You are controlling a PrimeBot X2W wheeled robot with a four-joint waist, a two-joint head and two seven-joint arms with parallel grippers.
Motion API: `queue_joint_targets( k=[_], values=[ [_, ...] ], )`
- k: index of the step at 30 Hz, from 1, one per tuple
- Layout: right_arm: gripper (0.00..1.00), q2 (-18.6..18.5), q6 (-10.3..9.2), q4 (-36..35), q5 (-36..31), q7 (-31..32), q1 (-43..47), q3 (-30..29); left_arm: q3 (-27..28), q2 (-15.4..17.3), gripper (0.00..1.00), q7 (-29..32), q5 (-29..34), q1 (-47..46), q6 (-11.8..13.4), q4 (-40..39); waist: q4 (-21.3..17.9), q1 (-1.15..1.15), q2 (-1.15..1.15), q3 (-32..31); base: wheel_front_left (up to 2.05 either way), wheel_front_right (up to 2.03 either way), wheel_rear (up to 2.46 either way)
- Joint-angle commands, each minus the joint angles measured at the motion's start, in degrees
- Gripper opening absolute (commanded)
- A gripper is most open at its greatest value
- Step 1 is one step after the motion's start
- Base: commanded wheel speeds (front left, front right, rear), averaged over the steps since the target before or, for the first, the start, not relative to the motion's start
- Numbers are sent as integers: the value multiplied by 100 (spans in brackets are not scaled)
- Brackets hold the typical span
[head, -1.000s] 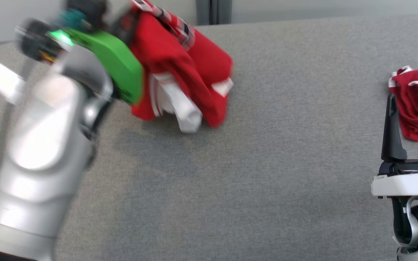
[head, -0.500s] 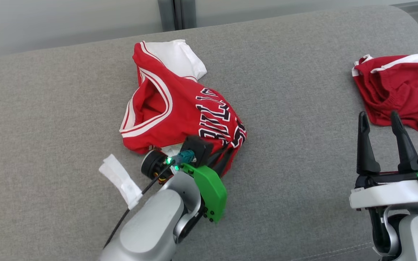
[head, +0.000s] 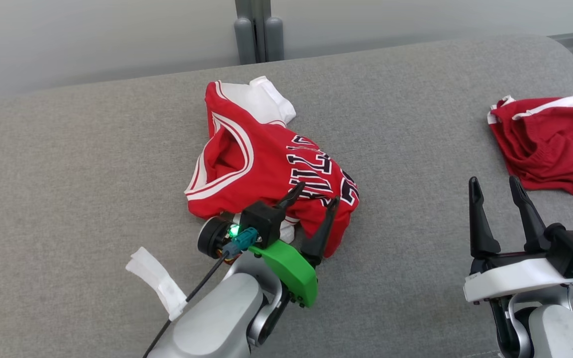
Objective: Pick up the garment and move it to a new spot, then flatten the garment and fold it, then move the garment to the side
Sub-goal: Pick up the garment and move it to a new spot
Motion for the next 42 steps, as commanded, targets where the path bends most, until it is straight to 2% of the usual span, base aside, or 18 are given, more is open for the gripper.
queue_joint_targets(
  k=[1, 8, 16, 21, 29, 42],
  values=[
    [100, -7, 0, 19, -31, 12, 87, -9, 79, 19, 100, -47, -72, -15, 60, 2, 185, 0, 0, -196, 0, 0, 0],
    [100, -8, 0, 157, 12, 1, 185, 39, 654, 213, 100, -105, 54, 335, 334, 1, 398, 0, 0, -506, 0, 0, 0],
    [100, -8, 0, 512, 146, -138, 282, 162, 1805, 525, 100, -98, 489, 1320, 577, -610, 494, 0, 0, -694, 0, 0, 0],
    [100, -8, 0, 784, 214, -245, 362, 147, 2620, 522, 100, -99, 721, 2021, 639, -969, 585, 0, 0, -734, 0, 0, 0],
    [100, -9, 0, 1011, 264, -327, 382, 279, 3245, 368, 100, -100, 1135, 2588, 409, -1205, 731, 0, 0, -723, 0, 0, 0],
    [100, -9, 0, 1112, 258, -351, 218, 416, 3602, 143, 100, -100, 1534, 2646, 160, -1155, 728, 0, 0, -639, 0, 0, 0]
  ],
)
